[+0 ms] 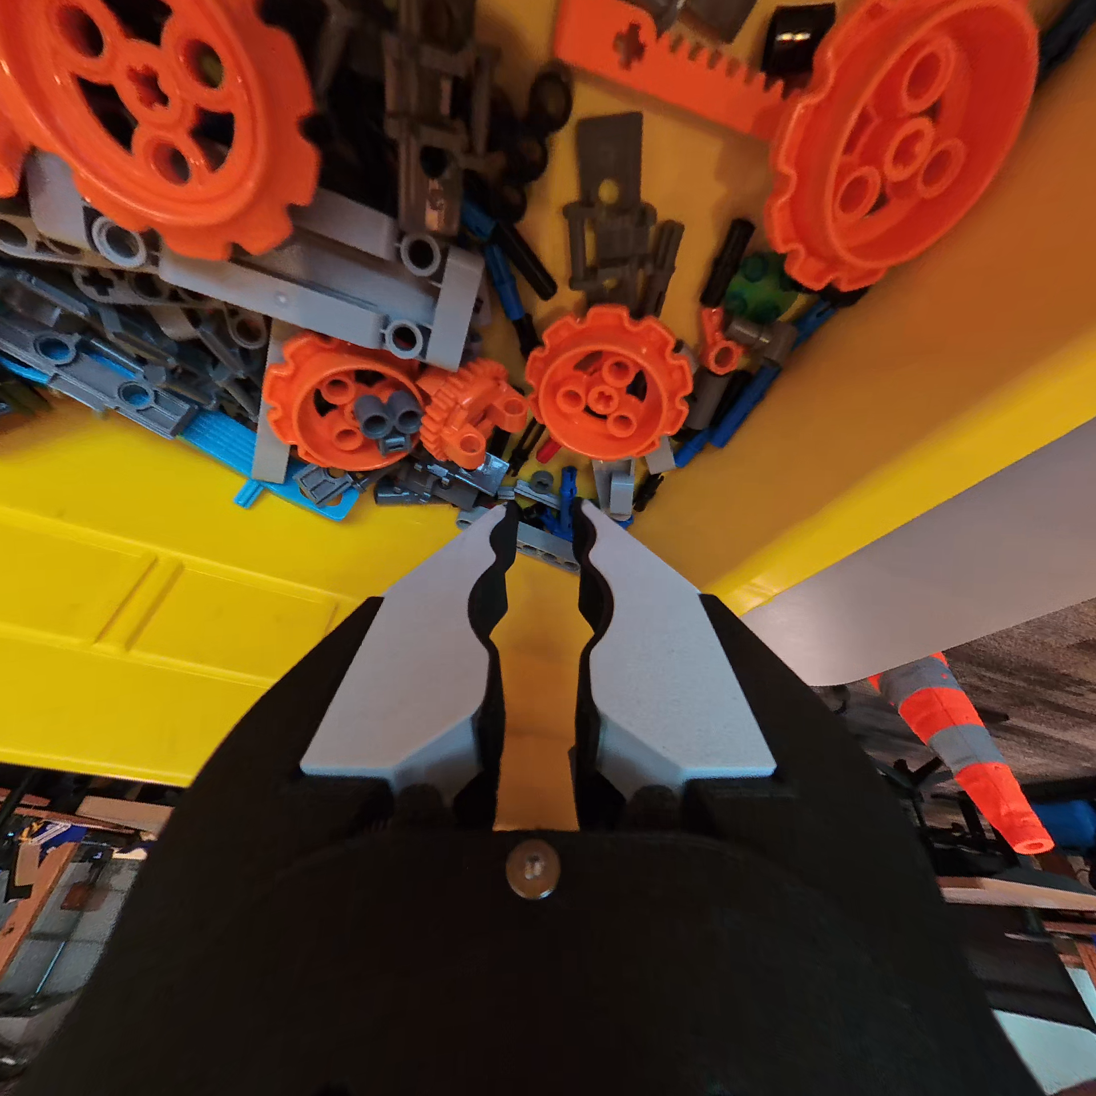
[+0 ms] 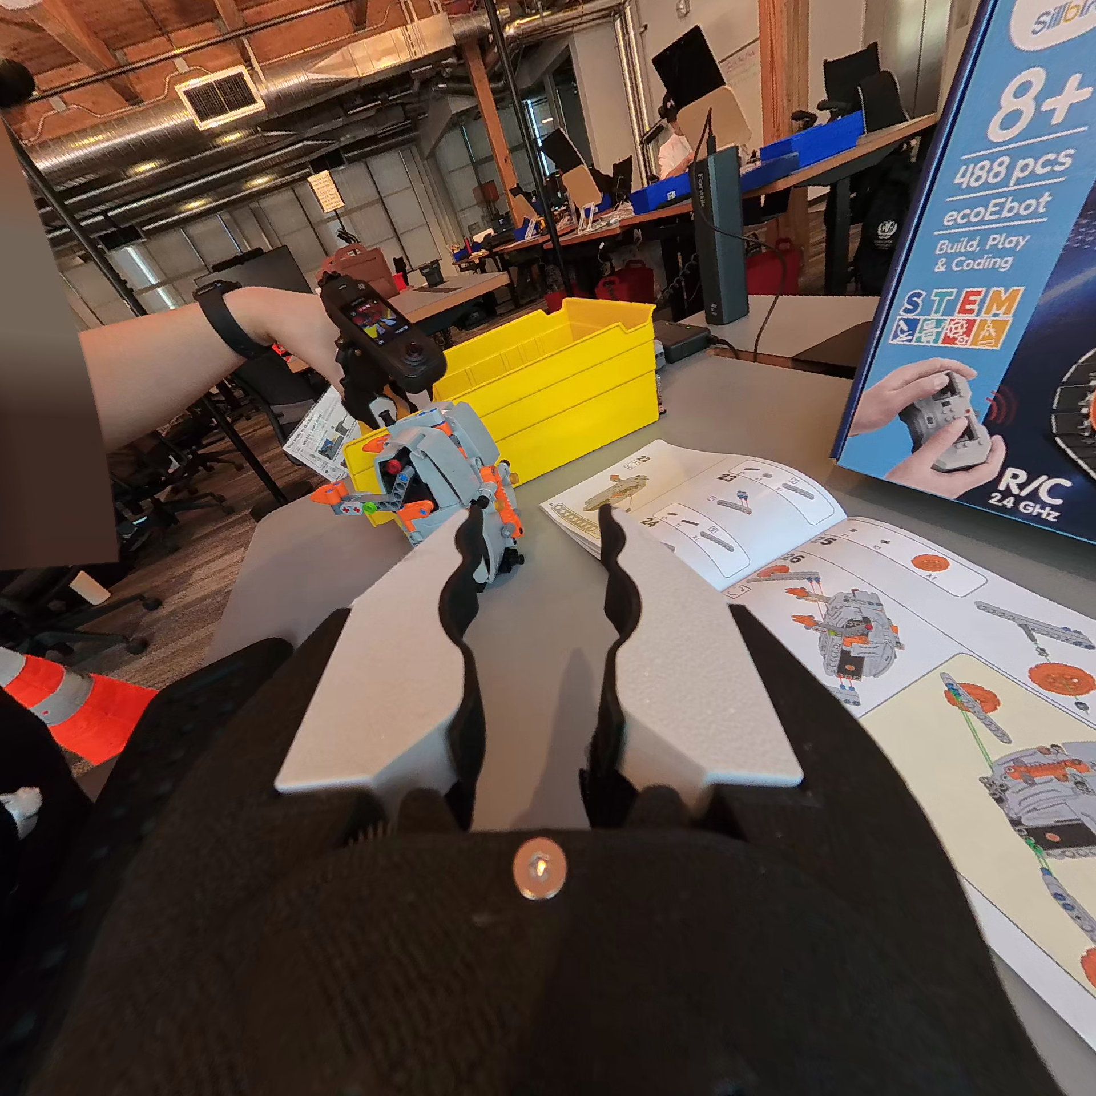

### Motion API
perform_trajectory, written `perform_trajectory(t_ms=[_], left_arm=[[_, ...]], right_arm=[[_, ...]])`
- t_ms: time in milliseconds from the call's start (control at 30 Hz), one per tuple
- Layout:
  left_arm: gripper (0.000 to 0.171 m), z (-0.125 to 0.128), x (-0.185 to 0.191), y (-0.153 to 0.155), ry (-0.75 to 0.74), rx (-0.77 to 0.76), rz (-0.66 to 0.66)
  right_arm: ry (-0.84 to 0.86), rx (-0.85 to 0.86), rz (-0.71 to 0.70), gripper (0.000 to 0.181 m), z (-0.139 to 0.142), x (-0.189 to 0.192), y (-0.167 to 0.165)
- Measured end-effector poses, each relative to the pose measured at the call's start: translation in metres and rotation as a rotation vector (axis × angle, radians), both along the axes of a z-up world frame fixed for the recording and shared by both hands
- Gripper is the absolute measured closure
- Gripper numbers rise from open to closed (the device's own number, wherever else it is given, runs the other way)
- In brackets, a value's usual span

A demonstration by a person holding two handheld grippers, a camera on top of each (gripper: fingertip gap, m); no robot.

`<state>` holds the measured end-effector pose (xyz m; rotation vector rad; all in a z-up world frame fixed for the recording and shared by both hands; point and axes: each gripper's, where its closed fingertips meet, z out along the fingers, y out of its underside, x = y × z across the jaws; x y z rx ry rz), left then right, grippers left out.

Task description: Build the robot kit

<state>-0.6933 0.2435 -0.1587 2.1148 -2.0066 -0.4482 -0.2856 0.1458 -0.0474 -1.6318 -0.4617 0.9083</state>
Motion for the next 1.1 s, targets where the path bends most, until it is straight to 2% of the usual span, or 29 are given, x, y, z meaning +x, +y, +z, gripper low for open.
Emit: perform_trajectory(t_ms=[167, 300, 367, 467, 600, 700, 800, 933, 1000, 1100], left_arm=[[0.154, -0.005, -0.003, -0.002, 0.05, -0.009, -0.006], [0.169, -0.007, -0.005, -0.004, 0.105, 0.001, -0.02], [0.169, -0.003, -0.009, -0.002, 0.11, 0.019, 0.012], [0.169, 0.014, -0.005, -0.002, 0.018, 0.034, 0.13], [0.169, 0.054, 0.014, -0.006, -0.171, 0.106, 0.256], [0.169, 0.094, 0.063, -0.029, -0.429, 0.111, 0.329], [0.169, 0.136, 0.135, -0.068, -0.735, 0.031, 0.309], [0.169, 0.169, 0.229, -0.128, -1.008, -0.196, 0.282], [0.169, 0.163, 0.273, -0.15, -1.042, -0.29, 0.312], [0.169, 0.119, 0.329, -0.175, -0.923, -0.349, 0.37]], right_arm=[[-0.001, 0.0, 0.004, 0.143, 0.0, 0.0, -0.001], [0.011, 0.011, 0.001, 0.143, 0.005, 0.001, -0.002], [0.019, 0.017, 0.0, 0.143, 0.008, 0.002, -0.003], [0.031, 0.024, 0.002, 0.143, 0.012, 0.002, -0.005], [0.026, 0.039, 0.001, 0.142, 0.016, 0.002, -0.007], [0.019, 0.042, -0.004, 0.142, 0.016, 0.002, -0.006], [0.018, 0.043, -0.009, 0.142, 0.016, 0.002, -0.005], [-0.014, 0.055, -0.031, 0.142, 0.016, 0.007, -0.004], [-0.038, 0.067, -0.065, 0.14, 0.018, 0.017, -0.002], [-0.059, 0.111, -0.173, 0.14, 0.029, 0.05, 0.0]])
